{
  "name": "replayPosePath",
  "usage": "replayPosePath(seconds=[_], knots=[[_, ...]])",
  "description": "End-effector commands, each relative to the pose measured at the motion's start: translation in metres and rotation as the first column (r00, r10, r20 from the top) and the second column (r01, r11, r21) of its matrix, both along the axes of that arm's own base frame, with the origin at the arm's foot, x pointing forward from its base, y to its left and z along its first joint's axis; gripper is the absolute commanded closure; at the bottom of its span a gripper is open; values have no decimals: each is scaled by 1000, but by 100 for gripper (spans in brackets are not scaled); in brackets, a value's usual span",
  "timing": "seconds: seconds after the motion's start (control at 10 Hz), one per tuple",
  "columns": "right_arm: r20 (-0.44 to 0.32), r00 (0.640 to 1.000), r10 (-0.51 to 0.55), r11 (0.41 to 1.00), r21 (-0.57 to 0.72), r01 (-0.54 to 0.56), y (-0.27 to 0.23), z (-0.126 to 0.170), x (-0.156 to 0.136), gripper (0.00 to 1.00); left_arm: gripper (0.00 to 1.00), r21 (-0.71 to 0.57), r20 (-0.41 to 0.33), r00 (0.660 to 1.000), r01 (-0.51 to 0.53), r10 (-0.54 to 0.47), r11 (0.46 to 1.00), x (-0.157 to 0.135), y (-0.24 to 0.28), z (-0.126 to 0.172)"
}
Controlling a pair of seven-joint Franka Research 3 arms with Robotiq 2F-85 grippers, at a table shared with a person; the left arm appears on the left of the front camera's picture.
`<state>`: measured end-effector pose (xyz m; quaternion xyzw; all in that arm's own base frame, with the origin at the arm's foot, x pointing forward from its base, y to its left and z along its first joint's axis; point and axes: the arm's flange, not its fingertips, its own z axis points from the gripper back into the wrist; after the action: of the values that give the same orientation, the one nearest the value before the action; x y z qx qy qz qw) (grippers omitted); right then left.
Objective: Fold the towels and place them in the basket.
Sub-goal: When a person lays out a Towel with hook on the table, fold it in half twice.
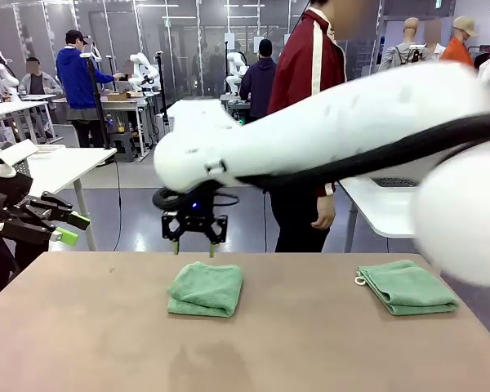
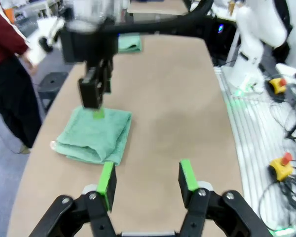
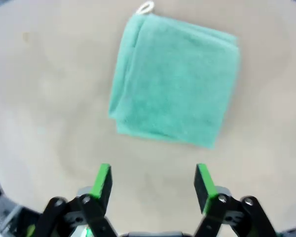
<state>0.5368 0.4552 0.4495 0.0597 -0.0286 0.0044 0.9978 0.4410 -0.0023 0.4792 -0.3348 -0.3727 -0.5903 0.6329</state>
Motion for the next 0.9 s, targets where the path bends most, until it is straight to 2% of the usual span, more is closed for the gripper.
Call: replayPosePath(seconds=[0.0, 0.3, 0.5, 0.6, 0.8], knots=[[-13, 1000, -5, 999, 45, 6, -56, 8, -34, 16, 35, -15, 14, 1000, -3, 3, 1000, 0, 0, 2], [50, 998, -28, 999, 33, 26, -83, 12, -43, 16, 35, -15, 14, 1000, -3, 3, 1000, 0, 0, 2], [41, 999, 5, 999, 39, -7, -84, 9, -39, 16, 35, -15, 14, 1000, -3, 3, 1000, 0, 0, 2], [28, 999, -44, 999, 14, 43, -81, 20, -34, 16, 35, -15, 14, 1000, -3, 3, 1000, 0, 0, 2], [28, 999, -44, 999, 14, 43, -81, 20, -34, 16, 35, -15, 14, 1000, -3, 3, 1000, 0, 0, 2]])
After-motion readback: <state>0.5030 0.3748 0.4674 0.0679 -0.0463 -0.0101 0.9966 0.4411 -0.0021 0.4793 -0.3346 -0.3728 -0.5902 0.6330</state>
